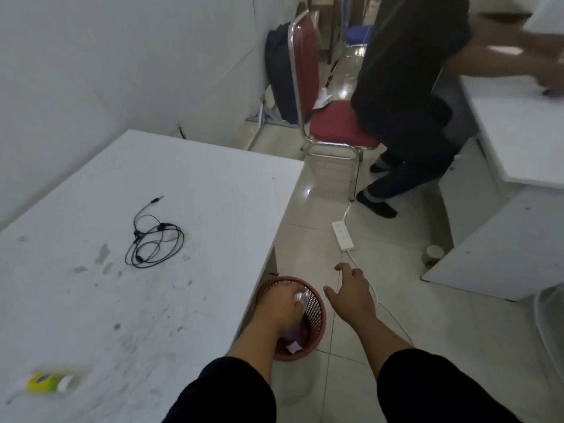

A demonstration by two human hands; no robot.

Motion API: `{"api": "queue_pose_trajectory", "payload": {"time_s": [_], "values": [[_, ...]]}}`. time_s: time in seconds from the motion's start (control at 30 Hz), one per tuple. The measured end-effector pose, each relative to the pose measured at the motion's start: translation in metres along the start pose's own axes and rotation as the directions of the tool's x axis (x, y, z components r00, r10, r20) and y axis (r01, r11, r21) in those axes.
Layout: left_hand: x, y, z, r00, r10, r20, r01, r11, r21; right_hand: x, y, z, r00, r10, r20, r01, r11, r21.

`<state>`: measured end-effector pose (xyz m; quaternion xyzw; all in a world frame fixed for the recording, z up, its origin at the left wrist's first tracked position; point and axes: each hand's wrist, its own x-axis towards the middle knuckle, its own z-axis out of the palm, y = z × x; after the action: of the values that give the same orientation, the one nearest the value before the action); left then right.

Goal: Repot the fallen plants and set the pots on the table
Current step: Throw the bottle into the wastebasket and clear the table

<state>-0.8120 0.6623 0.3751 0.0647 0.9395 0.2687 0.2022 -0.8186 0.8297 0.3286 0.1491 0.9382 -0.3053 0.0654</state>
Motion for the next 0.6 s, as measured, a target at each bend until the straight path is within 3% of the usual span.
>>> {"api": "queue_pose_trajectory", "payload": {"time_s": [0.1,0.37,0.47,0.6], "values": [[-0.011,0.015,-0.029,0.997,0.053,-0.062,-0.054,0.998,-0.02,-0.001,-0.028,-0.034,0.999,-0.048,-0.025,0.049,0.998,0.027],[-0.066,0.005,-0.127,0.954,-0.02,-0.3,-0.002,0.997,-0.073,-0.013,-0.144,-0.086,0.961,-0.274,-0.033,0.275,0.959,0.073],[-0.094,-0.027,-0.153,0.921,-0.122,-0.37,0.1,0.992,-0.078,-0.022,-0.185,-0.08,0.938,-0.347,0.011,0.344,0.934,0.092],[-0.133,-0.081,-0.174,0.799,-0.349,-0.49,0.35,0.932,-0.093,-0.041,-0.24,-0.051,0.883,-0.463,0.074,0.457,0.885,0.088]]}}
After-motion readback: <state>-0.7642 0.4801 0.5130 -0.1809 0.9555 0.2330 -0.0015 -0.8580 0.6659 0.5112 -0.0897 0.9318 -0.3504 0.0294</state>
